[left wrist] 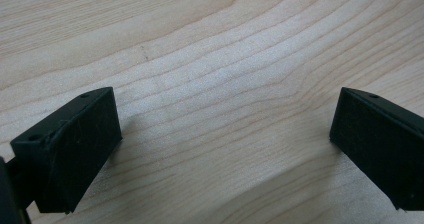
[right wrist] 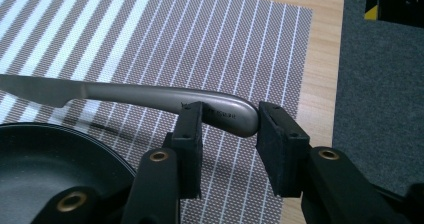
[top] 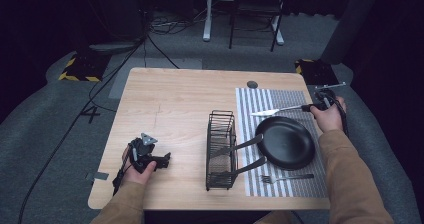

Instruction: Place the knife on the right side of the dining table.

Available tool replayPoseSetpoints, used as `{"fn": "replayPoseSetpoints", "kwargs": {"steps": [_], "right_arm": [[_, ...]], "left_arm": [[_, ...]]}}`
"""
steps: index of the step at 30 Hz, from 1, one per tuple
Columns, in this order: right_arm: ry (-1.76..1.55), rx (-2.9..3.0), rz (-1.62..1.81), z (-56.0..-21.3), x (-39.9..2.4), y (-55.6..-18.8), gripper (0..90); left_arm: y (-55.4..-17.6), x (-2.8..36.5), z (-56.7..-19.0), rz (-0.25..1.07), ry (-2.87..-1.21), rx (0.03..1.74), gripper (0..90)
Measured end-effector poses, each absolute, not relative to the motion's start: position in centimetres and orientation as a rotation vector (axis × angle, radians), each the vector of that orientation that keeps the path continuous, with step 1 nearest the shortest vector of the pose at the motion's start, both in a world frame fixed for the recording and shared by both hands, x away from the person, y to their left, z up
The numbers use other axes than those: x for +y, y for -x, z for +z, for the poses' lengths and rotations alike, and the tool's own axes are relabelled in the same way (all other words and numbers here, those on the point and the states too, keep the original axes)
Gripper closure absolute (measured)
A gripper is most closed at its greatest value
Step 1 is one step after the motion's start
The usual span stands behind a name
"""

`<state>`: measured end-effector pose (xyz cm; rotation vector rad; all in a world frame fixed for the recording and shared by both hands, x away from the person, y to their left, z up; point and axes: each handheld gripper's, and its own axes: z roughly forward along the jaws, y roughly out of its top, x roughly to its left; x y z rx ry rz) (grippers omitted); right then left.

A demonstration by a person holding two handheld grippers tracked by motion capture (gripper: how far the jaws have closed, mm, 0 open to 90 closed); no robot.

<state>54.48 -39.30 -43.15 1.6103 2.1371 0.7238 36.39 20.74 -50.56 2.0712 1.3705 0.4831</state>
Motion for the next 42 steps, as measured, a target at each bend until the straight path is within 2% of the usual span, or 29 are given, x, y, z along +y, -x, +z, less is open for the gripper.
{"fn": "replayPoseSetpoints", "kwargs": {"steps": [5, 22, 42], "right_arm": [[-1.601, 2.13, 0.702, -43.5, -39.5, -54.4, 72.1], [-1.496, 2.136, 0.795, -41.3, -38.5, -52.8, 68.2], [-1.38, 2.12, 0.975, -37.5, -38.9, -46.9, 62.0]], "left_arm": [[-36.4, 20.7, -50.6, 0.484, -2.072, 1.37, 0.2], [-36.4, 20.7, -50.6, 0.483, -2.071, 1.371, 0.2], [-36.4, 20.7, -50.6, 0.483, -2.071, 1.371, 0.2]]}}
